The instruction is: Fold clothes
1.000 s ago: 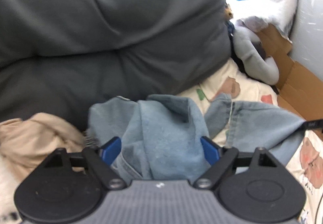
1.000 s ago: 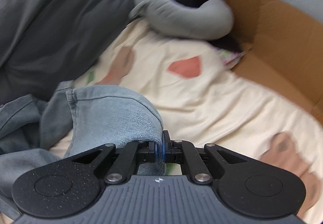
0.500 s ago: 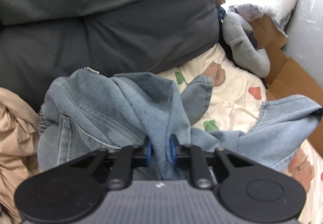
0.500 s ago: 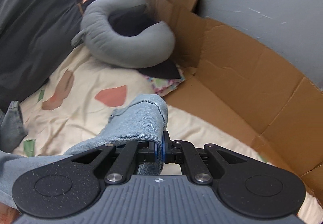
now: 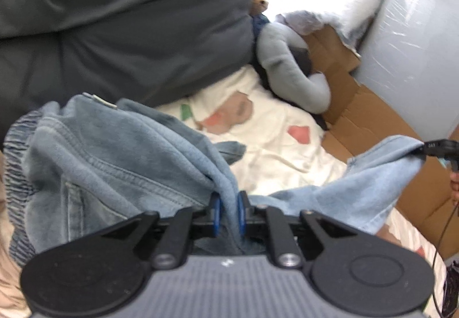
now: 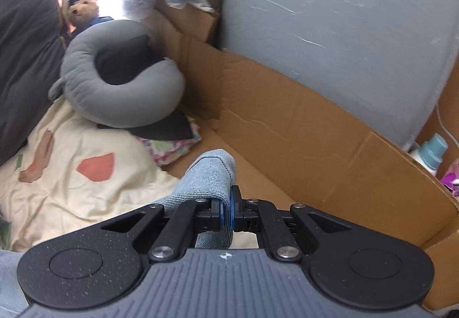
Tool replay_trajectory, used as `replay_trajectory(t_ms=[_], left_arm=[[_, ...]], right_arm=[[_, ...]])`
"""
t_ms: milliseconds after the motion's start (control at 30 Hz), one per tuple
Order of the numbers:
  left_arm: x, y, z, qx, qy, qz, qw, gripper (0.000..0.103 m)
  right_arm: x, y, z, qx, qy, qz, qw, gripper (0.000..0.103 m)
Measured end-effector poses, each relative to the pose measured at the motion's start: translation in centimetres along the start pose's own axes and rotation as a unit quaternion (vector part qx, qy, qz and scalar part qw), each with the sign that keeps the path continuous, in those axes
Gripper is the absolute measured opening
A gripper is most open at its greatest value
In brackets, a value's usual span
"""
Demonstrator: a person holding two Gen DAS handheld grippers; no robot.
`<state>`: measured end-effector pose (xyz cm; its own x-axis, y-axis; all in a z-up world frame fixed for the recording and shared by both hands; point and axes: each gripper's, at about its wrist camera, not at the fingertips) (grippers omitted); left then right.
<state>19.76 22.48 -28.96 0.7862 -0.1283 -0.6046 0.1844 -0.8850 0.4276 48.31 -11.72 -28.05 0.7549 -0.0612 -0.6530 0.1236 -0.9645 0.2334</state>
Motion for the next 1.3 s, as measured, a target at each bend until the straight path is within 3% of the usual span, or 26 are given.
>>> replay_trajectory(t_ms=[267,400,467,533,600,733,867,933,1167,1300], left_arm=[[1.4,2.8,3.3,0.010,-0.039,0.025,0.9989,0.012],[1.9,3.6,5.0,0.015,-0.062,0.034,0.9974,0.012],[2.0,3.9,5.8,0.016,-0.070,0.036,0.9967,0.011],[2.1,4.1,6.5,0.022,-0.078,0.037,0.9960,0.011],[2.1,4.4,7.1,0.025,-0.086,0.038,0.9952,0.011],[2.3,4.5,9.3,0.033,-0.112,0.042,0.9923,0.009],[2.4,4.1,11.5,0.032,-0.135,0.042,0.9894,0.008],[2.2,4.0,12.2,0.035,-0.143,0.049,0.9880,0.002],[0.1,4.2,11.2,0.033,-0.132,0.069,0.9883,0.003],[-1.8,3.9,9.4,0.027,-0.103,0.055,0.9929,0.016]], right_arm=[[2.6,3.5,6.6,0.020,-0.116,0.035,0.992,0.006],[1.6,4.6,8.9,0.028,-0.136,0.037,0.990,0.026],[0.6,4.7,9.5,0.033,-0.133,0.033,0.990,0.027],[-0.3,4.6,9.8,0.038,-0.128,0.020,0.991,0.036],[-1.0,3.9,9.8,0.042,-0.119,0.001,0.992,0.056],[-1.8,1.7,9.0,0.036,-0.103,-0.032,0.994,0.066],[-2.3,-0.9,8.0,0.036,-0.094,-0.059,0.993,0.067],[-2.7,-2.2,7.6,0.037,-0.089,-0.064,0.993,0.067],[-5.5,-5.5,6.6,0.041,-0.054,-0.101,0.993,0.067],[-6.4,-8.2,6.3,0.022,-0.056,-0.143,0.988,0.067]])
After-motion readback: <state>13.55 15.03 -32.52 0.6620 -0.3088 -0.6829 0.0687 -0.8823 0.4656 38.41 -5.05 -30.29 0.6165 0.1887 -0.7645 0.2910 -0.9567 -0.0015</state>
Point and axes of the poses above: each gripper's, at about its wrist camera, not at the fingertips, and x roughly the way its jaws point, y to its right, z to its underside, and after that the axes turned 10 degrees about z, right-handed
